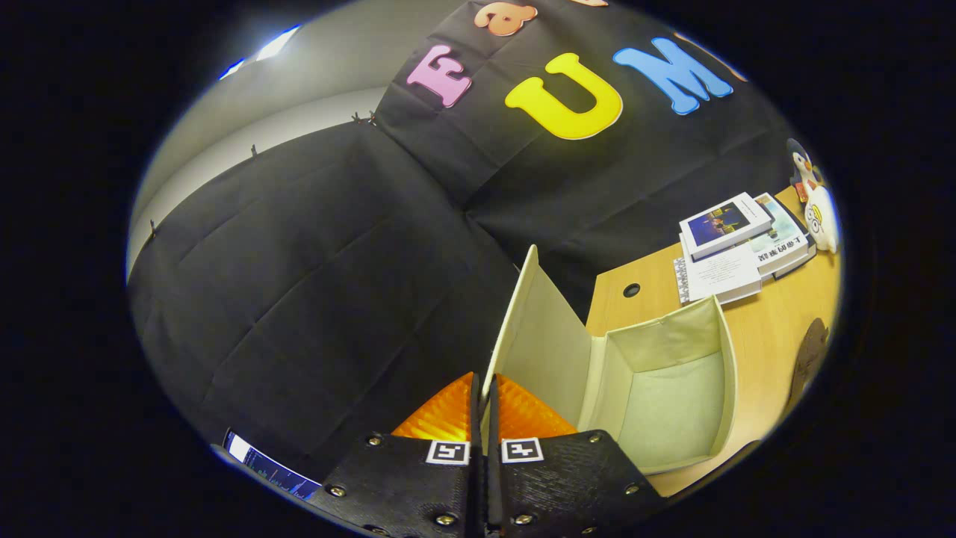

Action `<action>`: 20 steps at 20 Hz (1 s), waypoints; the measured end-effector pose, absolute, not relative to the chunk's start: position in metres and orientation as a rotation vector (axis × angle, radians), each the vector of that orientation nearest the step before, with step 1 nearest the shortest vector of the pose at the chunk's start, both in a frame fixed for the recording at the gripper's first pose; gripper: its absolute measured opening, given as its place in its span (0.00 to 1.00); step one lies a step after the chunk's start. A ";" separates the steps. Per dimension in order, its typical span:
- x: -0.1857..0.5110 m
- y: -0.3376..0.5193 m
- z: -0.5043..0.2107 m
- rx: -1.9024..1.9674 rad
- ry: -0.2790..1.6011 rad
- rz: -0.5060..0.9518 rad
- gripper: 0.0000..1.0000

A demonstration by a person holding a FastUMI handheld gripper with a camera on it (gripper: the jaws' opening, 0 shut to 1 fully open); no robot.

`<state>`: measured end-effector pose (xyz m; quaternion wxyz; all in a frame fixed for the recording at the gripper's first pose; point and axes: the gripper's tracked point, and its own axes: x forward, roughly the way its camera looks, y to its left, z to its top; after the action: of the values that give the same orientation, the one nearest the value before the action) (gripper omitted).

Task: Open the storage box then place both shoes into the box .Put the left shoe in first, then the right shoe, with the right side of both shoes facing outward in a uniform manner.

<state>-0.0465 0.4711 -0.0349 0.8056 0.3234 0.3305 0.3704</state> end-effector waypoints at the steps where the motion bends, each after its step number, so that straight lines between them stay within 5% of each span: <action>1: -0.048 0.479 -0.036 0.674 0.709 0.800 0.01; 6: -0.060 0.515 -0.039 0.610 0.726 0.859 0.01; 9: -0.062 0.523 -0.035 0.537 0.694 0.887 0.12; 10: -0.062 0.524 -0.031 0.519 0.677 0.901 0.21; 13: -0.057 0.512 -0.022 0.466 0.608 0.915 0.80; 14: -0.053 0.505 -0.022 0.453 0.594 0.912 0.93; 20: -0.025 0.445 -0.034 0.402 0.553 0.837 0.97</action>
<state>-0.0253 0.4446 -0.0335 0.8575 0.1913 0.2633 0.3985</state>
